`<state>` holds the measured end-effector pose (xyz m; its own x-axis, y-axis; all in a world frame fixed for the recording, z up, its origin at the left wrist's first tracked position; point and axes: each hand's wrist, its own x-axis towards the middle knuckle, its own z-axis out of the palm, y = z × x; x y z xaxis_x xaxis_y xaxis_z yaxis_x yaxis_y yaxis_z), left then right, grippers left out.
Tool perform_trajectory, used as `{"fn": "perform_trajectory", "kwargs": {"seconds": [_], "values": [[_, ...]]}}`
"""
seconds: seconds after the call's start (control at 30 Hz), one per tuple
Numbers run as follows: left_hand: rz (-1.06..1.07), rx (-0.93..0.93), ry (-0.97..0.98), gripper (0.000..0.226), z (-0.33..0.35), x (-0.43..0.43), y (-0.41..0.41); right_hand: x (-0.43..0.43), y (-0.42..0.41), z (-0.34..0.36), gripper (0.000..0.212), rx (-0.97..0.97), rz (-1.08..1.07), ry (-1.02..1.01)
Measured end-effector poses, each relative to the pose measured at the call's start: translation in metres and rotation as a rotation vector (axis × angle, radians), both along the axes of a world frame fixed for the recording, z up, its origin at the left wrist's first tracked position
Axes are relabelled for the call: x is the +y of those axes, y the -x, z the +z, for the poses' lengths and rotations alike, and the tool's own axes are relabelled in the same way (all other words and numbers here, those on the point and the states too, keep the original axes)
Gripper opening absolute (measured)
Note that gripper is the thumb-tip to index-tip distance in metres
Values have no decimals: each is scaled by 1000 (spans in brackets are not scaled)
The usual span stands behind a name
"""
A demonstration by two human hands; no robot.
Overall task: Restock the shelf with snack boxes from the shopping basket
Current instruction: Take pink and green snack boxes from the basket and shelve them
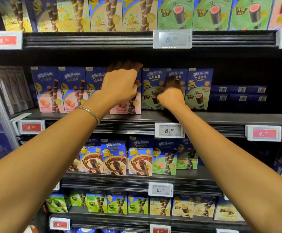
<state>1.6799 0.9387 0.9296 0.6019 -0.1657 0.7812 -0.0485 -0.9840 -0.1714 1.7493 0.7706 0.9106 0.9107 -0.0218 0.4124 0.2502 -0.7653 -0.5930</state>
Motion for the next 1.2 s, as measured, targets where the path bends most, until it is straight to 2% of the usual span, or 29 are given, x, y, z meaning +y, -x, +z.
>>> {"fn": "perform_trajectory", "kwargs": {"seconds": [0.1, 0.17, 0.27, 0.37, 0.4, 0.5, 0.6, 0.73, 0.9, 1.0, 1.1, 1.2], "values": [[19, 25, 8, 32, 1, 1, -2, 3, 0, 1, 97, -5, 4, -18], [23, 40, 2, 32, 1, 2, -3, 3, 0, 0, 89, -14, 9, -13], [-6, 35, -3, 41, 2, 4, -2, -1, -1, -7, 65, -54, 35, -31], [8, 43, 7, 41, 2, 3, 1, -7, 2, -9, 19, -49, 51, -131], [1, 26, 12, 43, 0, 3, 3, -11, 4, -9, 16, -35, 60, -188], [-5, -26, 53, 59, -5, 2, 12, -21, 11, -10, 35, -17, 83, -356], [-15, -51, 114, 61, -14, 1, 22, -30, 24, -11, 43, -30, 120, -476], [-243, -77, 296, 69, -33, 1, 49, -41, 61, -18, 62, -19, 197, -557], [-486, -98, 655, 58, -88, -13, 95, -60, 123, -47, 35, -138, 220, -592], [-474, -166, 721, 52, -131, -22, 115, -79, 156, -76, 28, -178, 217, -621], [-449, -162, 844, 50, -181, -31, 136, -103, 189, -118, 26, -141, 183, -659], [-474, -103, 974, 51, -237, -53, 162, -135, 217, -174, 29, -4, 128, -667]]}}
